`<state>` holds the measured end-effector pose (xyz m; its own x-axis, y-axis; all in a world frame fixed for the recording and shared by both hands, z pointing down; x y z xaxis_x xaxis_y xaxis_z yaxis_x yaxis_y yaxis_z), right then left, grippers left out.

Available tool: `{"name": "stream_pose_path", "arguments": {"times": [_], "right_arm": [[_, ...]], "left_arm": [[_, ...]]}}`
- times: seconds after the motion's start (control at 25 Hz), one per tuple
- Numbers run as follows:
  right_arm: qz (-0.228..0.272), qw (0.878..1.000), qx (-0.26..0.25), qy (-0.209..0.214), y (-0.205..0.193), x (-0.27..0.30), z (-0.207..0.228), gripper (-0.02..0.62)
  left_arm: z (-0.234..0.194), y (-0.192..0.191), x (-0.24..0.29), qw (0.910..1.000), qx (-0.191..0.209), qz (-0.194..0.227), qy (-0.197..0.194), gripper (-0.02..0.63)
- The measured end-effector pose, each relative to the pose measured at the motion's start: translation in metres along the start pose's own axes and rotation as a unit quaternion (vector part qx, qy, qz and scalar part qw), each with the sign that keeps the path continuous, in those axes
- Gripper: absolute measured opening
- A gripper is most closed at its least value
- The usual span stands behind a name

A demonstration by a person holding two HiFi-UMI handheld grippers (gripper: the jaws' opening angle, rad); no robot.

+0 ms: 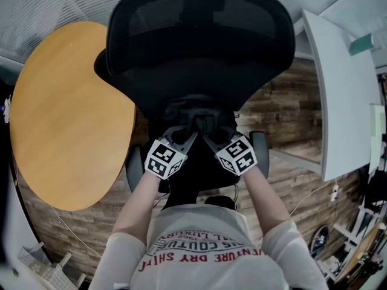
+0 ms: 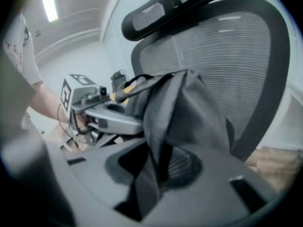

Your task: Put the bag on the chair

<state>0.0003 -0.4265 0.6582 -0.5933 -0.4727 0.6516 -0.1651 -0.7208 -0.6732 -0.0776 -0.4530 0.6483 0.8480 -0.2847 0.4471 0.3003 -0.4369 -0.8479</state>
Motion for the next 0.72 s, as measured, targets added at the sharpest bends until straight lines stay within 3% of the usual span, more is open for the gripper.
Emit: {"name": "stream_pose_path", "arguments": {"times": [0.12,0.2,0.28,0.48,0.72], "right_arm": [[0.017,0.999,-0.018,-0.024,0.002,-0.003,-0.001,0.180],[0.032,0.997,-0.038,-0.050,0.003,-0.009,-0.003,0.225],[0.037,0.995,-0.056,-0.079,0.001,-0.016,-0.005,0.253],[0.063,0.992,-0.036,-0.104,0.003,-0.035,-0.007,0.264],[0.091,0.992,-0.004,-0.091,0.010,-0.058,-0.016,0.262]], "left_arm": [[-0.002,-0.003,0.002,0.9996,0.010,0.000,0.027,0.079],[0.003,-0.006,0.005,0.9983,0.037,-0.003,0.045,0.144],[0.009,-0.008,0.005,0.9975,0.040,-0.003,0.057,0.169],[0.013,-0.004,-0.004,0.9965,-0.002,0.014,0.083,0.248],[0.023,0.009,-0.027,0.9943,-0.024,0.020,0.101,0.251]]}}
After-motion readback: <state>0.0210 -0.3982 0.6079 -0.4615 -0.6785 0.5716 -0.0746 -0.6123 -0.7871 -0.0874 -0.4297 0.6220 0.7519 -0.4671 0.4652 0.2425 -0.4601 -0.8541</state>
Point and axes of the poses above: the fingertips, and each gripper's own axes: x forward along the fingers, z to its right, y out of its top, the point moved 4 cm from there along -x, backward along the fingers, and after that the axes turned 5 degrees about x, right-handed, at the moved point
